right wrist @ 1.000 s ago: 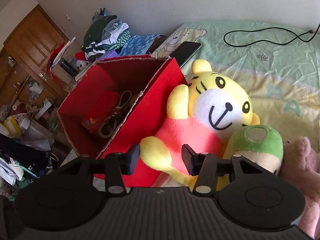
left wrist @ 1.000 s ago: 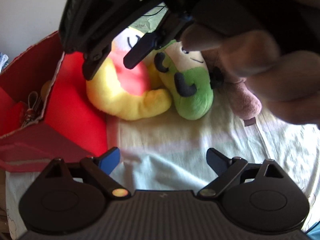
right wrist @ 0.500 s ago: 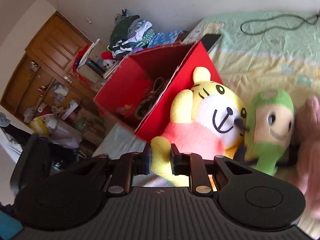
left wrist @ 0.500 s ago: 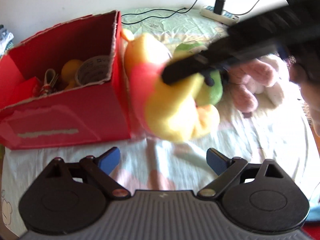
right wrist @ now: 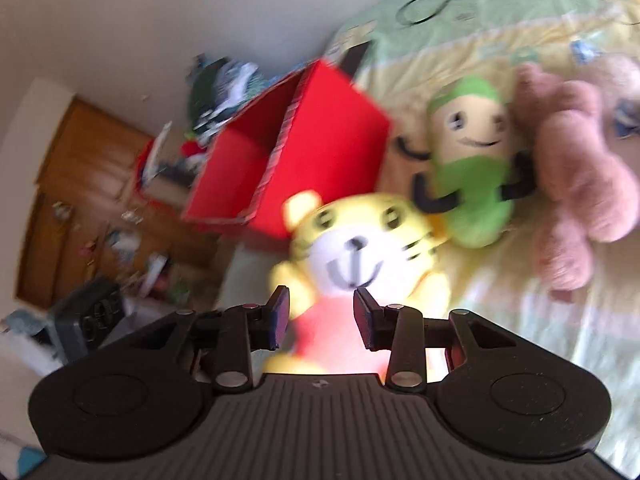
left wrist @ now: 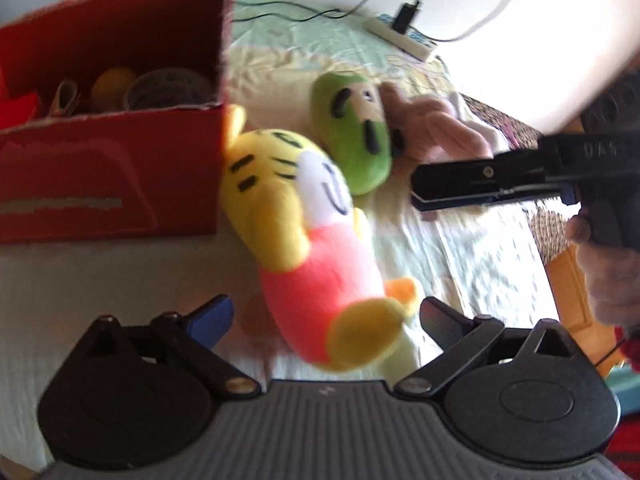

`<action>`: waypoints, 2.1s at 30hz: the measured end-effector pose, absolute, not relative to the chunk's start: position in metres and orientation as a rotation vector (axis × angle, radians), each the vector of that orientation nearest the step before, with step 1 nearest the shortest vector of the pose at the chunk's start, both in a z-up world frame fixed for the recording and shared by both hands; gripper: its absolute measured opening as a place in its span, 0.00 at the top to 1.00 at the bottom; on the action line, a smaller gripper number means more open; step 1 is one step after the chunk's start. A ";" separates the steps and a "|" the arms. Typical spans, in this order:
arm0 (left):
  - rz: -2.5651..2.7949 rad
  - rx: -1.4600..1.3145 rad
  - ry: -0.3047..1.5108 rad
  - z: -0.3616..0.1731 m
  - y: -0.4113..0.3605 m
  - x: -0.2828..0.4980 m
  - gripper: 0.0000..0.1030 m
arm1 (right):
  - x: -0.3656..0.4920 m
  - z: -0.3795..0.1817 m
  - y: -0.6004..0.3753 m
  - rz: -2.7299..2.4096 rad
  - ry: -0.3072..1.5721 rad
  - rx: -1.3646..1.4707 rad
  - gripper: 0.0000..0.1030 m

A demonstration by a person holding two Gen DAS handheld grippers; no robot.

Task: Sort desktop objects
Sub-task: 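Close the right tool on the yellow tiger plush and lift it, then carry the tiger plush with the right tool over the red box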

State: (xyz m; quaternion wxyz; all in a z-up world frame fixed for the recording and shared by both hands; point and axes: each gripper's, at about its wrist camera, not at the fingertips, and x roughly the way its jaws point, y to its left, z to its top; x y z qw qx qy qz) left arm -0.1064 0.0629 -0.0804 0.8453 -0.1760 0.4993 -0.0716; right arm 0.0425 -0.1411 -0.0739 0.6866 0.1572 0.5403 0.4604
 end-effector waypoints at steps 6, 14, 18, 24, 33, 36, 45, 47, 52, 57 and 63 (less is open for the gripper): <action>-0.136 -0.538 1.062 -0.087 0.084 -0.080 0.08 | 0.053 -0.098 -0.121 0.935 1.233 0.309 0.62; -0.091 -0.425 1.094 -0.091 0.068 -0.051 0.38 | 0.057 -0.116 -0.118 0.955 1.329 0.391 0.67; -0.118 -0.355 1.066 -0.082 0.053 -0.050 0.38 | 0.052 -0.110 -0.124 0.960 1.317 0.381 0.71; -0.172 -0.324 1.039 -0.064 0.039 -0.047 0.38 | 0.046 -0.092 -0.140 0.987 1.283 0.401 0.73; -0.225 -0.244 0.891 0.007 0.027 -0.050 0.38 | 0.040 -0.024 -0.156 1.042 1.099 0.417 0.72; -0.216 -0.206 0.824 0.040 0.038 -0.051 0.38 | 0.042 0.005 -0.145 1.080 1.009 0.410 0.72; -0.089 -0.057 0.690 0.107 0.112 -0.053 0.37 | 0.059 0.053 -0.052 1.188 0.833 0.401 0.71; -0.069 -0.033 0.696 0.110 0.138 -0.053 0.37 | 0.061 0.050 -0.024 1.197 0.828 0.394 0.71; -0.035 -0.012 0.764 0.095 0.202 -0.044 0.37 | 0.064 0.026 0.042 1.186 0.873 0.392 0.70; -0.031 -0.004 0.858 0.060 0.250 -0.036 0.37 | 0.063 -0.010 0.098 1.133 0.979 0.405 0.70; -0.051 0.008 0.953 0.021 0.285 -0.029 0.37 | 0.061 -0.047 0.135 1.079 1.096 0.446 0.71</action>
